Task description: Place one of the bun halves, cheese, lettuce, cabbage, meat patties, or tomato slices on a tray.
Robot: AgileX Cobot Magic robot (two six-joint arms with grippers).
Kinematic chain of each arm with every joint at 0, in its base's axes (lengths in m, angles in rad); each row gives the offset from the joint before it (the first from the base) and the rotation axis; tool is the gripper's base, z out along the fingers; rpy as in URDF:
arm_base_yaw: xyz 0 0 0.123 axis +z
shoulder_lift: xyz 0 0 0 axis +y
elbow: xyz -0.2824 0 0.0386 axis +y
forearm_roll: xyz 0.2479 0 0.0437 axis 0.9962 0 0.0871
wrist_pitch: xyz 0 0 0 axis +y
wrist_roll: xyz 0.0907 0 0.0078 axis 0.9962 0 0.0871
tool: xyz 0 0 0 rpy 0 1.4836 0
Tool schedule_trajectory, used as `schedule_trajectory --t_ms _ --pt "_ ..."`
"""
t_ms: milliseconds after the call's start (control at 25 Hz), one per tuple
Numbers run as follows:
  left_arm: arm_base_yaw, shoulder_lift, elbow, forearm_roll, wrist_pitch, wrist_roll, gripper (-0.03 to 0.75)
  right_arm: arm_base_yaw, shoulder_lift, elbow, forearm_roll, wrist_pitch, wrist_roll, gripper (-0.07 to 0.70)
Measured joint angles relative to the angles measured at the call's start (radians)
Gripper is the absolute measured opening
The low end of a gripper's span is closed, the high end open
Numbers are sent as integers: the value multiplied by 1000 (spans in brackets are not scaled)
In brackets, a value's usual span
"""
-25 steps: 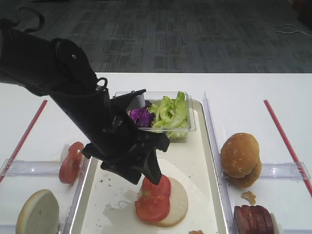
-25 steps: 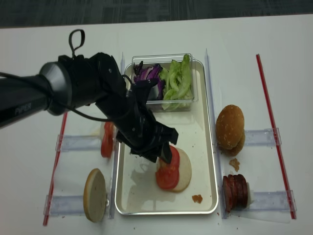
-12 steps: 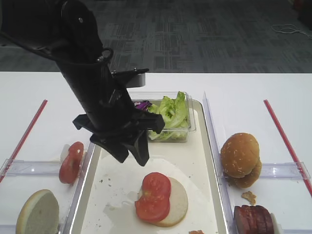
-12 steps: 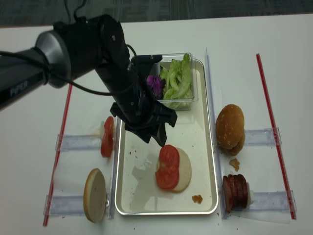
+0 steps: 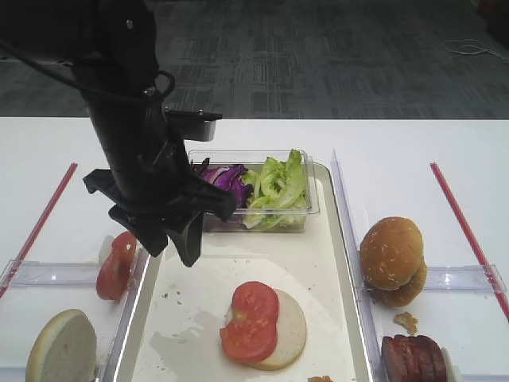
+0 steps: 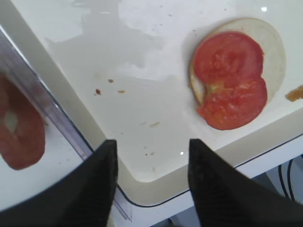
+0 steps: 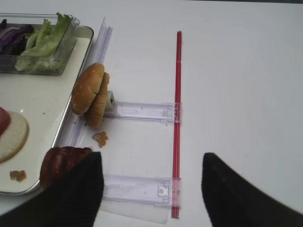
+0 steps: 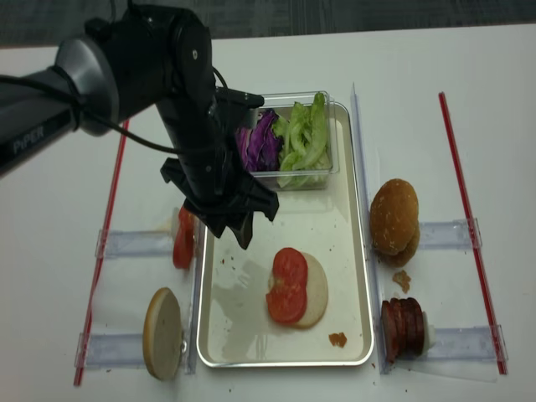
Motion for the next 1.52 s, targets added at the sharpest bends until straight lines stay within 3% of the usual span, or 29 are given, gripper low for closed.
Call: schedule_trajectory --t_ms 840,1520 --pt "188 0 0 60 2 -35 324 0 0 0 0 0 2 468" --pt "434 0 0 156 2 32 324 0 0 0 0 0 2 468"
